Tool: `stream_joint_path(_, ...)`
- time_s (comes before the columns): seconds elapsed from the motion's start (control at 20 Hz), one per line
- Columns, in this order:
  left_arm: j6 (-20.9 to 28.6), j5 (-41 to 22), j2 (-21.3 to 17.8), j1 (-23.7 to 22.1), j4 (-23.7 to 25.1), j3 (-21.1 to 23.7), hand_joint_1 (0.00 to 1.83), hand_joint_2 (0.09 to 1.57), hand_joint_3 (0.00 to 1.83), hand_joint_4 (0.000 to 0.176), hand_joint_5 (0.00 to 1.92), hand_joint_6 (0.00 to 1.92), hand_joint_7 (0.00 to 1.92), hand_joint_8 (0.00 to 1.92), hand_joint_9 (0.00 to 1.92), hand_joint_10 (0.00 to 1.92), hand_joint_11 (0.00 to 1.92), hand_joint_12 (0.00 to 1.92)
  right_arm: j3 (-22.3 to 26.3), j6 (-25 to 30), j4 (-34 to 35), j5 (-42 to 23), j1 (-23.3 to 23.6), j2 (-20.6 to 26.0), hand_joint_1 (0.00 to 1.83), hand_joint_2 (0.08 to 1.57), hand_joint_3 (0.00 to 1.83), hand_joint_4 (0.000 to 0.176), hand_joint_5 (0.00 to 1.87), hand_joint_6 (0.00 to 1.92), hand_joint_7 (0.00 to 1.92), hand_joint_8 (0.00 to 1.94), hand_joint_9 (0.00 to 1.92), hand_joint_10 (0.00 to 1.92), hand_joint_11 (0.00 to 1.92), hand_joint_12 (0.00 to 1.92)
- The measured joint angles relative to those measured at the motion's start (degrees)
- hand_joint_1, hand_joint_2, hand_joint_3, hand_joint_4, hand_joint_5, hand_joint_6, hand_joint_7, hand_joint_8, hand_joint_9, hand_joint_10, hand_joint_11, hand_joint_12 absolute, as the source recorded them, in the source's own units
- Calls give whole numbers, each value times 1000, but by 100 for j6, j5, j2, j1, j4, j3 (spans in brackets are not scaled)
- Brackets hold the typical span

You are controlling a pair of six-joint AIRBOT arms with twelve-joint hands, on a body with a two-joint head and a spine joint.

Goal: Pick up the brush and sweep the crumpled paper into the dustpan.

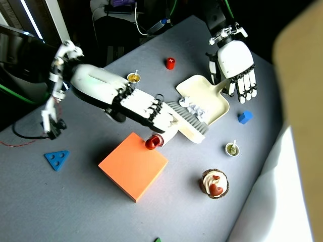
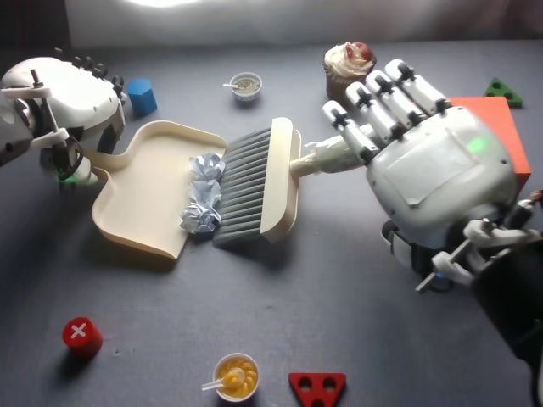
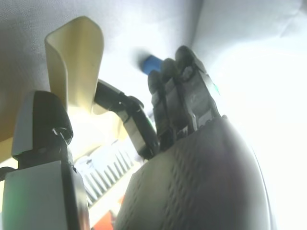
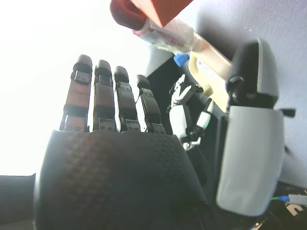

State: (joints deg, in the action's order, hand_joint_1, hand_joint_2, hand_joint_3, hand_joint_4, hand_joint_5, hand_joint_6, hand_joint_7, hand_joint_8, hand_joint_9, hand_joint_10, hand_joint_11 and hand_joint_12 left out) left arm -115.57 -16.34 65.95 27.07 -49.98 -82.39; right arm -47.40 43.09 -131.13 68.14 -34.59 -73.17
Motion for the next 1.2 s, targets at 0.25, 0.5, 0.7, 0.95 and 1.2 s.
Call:
stream_joint_path(0.25,-9,61,31,-127,96,-221,1073,1115,0,29,988,968,353,3,268,1,278,12,-278,756,24,28,22,-219,1064,919,0,0,40,8,35,9,95,11,141,20)
stream_joint_path(0.5,-2,177,33,-179,184,-254,1090,1106,0,0,1008,935,358,3,290,6,276,10,-479,822,-44,149,90,-483,1093,936,2,0,26,0,26,2,77,0,111,5)
stream_joint_path(0.7,-2,227,33,-262,291,-330,1090,1108,0,0,1004,942,367,3,295,3,304,20,-835,826,-26,291,90,-774,1100,928,0,0,34,6,34,7,87,8,122,9)
stream_joint_path(0.95,-4,286,31,-264,289,-341,1091,1116,2,0,986,970,386,0,324,1,332,29,-1224,828,-92,566,90,-1099,1104,944,4,0,52,6,52,7,97,5,108,2)
stream_joint_path(1.2,-4,321,37,-345,284,-334,1090,1118,0,0,981,979,354,0,280,0,320,22,-1582,835,-170,566,155,-1458,1127,961,5,0,49,1,45,0,84,1,107,2)
